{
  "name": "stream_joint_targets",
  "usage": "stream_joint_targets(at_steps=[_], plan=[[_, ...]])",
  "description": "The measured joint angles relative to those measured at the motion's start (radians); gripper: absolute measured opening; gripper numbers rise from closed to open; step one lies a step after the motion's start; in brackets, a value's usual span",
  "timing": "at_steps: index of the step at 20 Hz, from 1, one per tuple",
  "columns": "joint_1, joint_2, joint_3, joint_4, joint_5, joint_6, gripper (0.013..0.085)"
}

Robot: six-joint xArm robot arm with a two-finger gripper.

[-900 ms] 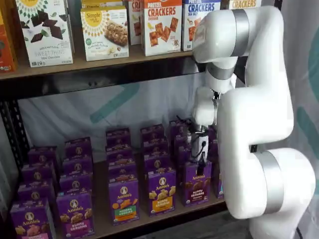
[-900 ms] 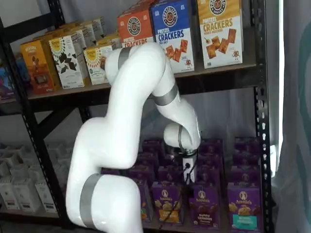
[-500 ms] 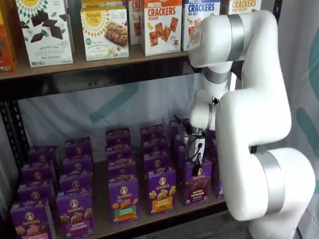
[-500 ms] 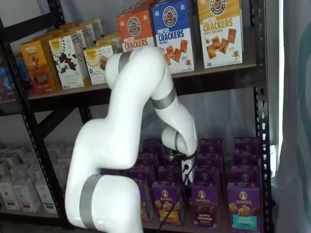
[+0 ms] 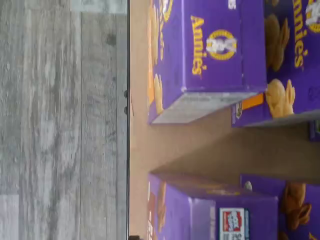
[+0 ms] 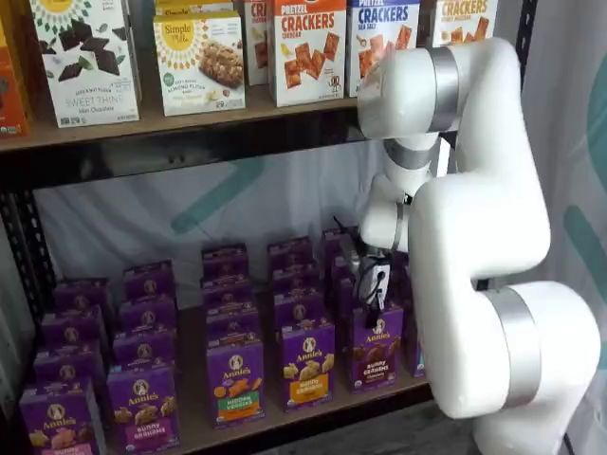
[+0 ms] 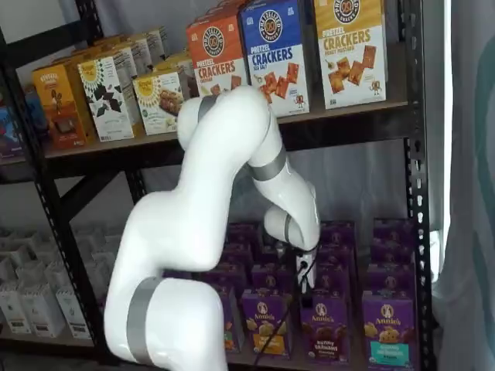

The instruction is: Pick up the purple box with a brown patch in the center, on the bottom shelf, the fifth box from the left

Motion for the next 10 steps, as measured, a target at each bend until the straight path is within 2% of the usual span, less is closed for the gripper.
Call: stream_joint_targets(at_steps=[2,5,7,10], plan=[[-0.013,0.024,-0.029,-0.089,0.014,0.069,0.085],[-0.025,0.054,-0.065,-0.17,0.04,0.132,0.085],[-0.03,0.077,-0.091,-0.215,0.059,0.17,0.085],[-0.034,0.104,-0.124,-0.24,0.09,0.188,0.085]])
